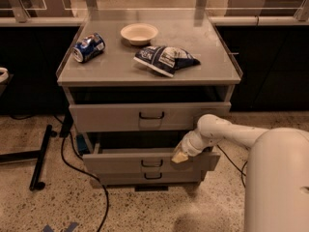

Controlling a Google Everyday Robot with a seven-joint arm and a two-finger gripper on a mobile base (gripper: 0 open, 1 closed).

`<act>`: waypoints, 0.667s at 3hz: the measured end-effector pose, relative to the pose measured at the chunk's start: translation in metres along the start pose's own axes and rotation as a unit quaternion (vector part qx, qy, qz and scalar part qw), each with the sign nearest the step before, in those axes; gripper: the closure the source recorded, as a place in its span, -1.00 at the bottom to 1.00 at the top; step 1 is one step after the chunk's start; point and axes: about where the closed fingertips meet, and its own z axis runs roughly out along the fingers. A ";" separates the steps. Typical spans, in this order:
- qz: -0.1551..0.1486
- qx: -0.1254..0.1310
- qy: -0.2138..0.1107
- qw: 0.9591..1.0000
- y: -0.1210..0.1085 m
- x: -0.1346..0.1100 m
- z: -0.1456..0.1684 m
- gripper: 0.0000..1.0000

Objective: Open middle drawer

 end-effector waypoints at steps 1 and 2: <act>0.000 0.000 0.000 1.000 0.000 0.001 0.000 0.61; -0.003 -0.005 -0.008 1.000 0.017 0.006 0.000 0.15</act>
Offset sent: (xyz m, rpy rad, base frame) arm -0.1173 0.0027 -0.0299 0.1051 -0.0029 0.0626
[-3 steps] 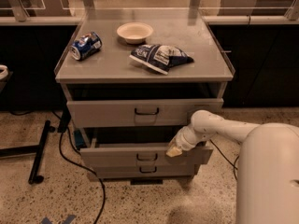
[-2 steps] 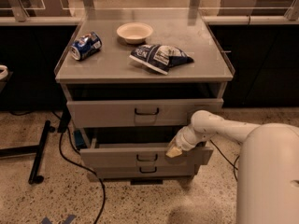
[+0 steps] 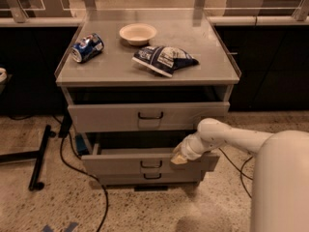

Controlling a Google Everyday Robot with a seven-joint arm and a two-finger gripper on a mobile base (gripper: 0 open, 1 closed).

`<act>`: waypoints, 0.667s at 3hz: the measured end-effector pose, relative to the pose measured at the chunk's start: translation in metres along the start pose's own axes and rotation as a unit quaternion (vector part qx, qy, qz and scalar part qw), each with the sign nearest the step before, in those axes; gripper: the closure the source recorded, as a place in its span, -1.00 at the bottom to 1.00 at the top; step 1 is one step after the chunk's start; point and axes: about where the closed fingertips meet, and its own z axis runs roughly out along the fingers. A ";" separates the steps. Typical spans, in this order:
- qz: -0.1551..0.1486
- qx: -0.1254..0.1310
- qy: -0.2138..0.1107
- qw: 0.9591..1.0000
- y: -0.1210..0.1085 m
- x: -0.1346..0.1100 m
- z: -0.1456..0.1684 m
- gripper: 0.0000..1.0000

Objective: Open middle drawer

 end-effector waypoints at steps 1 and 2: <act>0.000 0.000 0.000 1.000 -0.001 0.000 -0.003 -0.30; -0.012 0.002 -0.017 1.000 0.024 0.007 -0.005 -0.76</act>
Offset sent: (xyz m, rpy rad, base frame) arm -0.1188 0.0024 -0.0278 0.0816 0.0116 0.0708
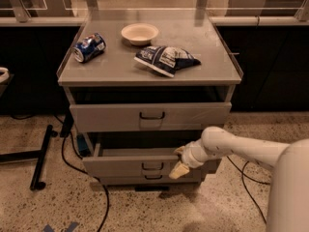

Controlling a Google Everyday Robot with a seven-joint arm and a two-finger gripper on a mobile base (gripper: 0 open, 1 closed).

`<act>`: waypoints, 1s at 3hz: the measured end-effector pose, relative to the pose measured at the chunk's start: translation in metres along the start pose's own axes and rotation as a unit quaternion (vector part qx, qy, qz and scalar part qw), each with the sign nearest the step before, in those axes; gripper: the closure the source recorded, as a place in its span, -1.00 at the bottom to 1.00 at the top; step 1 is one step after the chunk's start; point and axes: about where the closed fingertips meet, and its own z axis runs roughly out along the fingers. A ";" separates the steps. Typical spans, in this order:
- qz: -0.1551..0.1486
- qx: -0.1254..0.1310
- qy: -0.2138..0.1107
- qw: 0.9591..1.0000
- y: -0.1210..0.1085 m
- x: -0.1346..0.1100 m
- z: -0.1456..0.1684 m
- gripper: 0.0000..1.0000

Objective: Open middle drawer

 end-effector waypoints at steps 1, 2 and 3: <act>-0.006 -0.019 -0.009 1.000 0.045 0.013 0.007 -1.00; -0.014 -0.034 -0.011 0.999 0.070 0.017 0.009 -1.00; -0.014 -0.034 -0.011 0.999 0.070 0.015 0.006 -0.64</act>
Offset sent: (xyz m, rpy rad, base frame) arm -0.1073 0.0149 -0.0273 0.0386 0.0548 0.1022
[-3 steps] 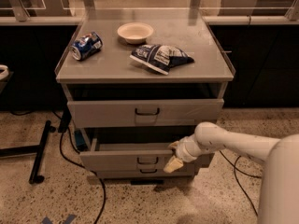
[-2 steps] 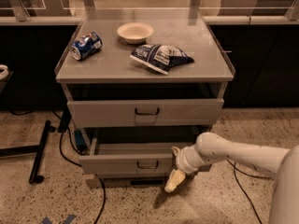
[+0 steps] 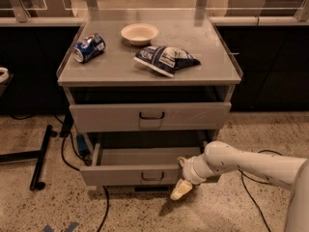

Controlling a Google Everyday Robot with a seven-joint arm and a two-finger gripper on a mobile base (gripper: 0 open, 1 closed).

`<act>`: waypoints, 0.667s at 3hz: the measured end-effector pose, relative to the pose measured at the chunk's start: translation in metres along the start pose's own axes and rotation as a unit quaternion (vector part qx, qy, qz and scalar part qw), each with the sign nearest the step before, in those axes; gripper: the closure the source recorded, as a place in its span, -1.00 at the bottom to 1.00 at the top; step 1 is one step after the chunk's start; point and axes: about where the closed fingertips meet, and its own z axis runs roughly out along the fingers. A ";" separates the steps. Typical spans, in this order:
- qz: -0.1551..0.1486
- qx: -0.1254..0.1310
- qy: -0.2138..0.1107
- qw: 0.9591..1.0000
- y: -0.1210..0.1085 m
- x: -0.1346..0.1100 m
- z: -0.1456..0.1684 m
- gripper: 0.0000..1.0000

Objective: Open middle drawer

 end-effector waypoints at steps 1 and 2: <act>-0.004 -0.006 0.001 1.000 0.007 -0.001 -0.002 -0.18; -0.004 -0.006 0.001 1.000 0.006 -0.003 -0.008 0.32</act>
Offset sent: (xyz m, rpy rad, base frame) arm -0.0427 0.0048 -0.0042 -0.0195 0.0263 0.0797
